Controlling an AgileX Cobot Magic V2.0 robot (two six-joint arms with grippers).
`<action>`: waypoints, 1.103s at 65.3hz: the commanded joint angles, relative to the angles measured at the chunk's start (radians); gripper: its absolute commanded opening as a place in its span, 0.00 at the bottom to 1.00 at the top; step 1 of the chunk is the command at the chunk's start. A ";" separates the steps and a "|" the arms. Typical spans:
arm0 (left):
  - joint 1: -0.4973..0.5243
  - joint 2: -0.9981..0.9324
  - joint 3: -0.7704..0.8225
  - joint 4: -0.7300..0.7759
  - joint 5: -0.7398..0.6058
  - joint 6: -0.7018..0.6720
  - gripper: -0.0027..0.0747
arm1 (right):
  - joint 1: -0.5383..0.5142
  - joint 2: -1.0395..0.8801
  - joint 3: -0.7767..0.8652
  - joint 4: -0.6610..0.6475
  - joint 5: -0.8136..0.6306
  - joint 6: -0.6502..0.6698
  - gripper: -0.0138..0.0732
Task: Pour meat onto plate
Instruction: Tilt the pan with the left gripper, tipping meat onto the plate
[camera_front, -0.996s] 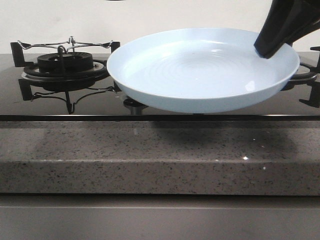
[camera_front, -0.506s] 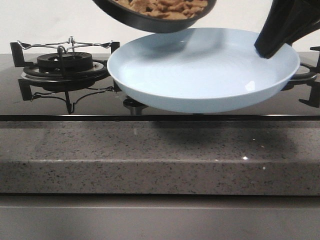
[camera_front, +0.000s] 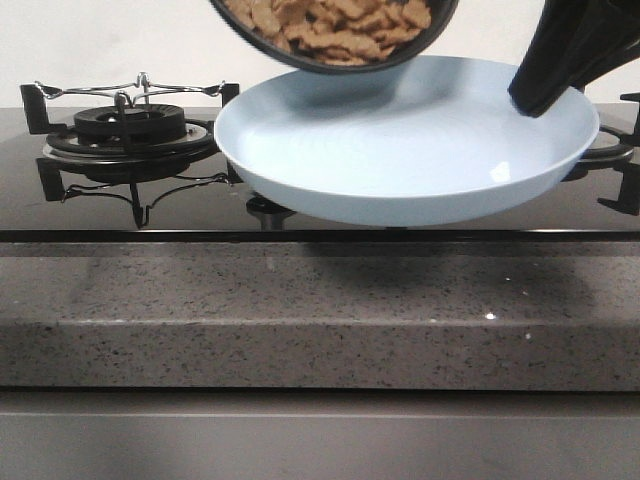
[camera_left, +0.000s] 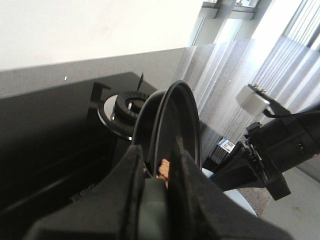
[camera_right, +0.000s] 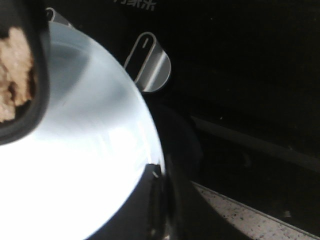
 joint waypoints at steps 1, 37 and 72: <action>-0.023 -0.031 -0.055 -0.088 0.005 0.043 0.01 | 0.003 -0.033 -0.024 0.025 -0.036 -0.007 0.08; -0.070 -0.031 -0.064 -0.077 0.011 0.329 0.01 | 0.003 -0.033 -0.024 0.025 -0.036 -0.007 0.08; -0.070 -0.031 -0.066 -0.075 0.121 0.637 0.01 | 0.003 -0.033 -0.024 0.025 -0.036 -0.007 0.08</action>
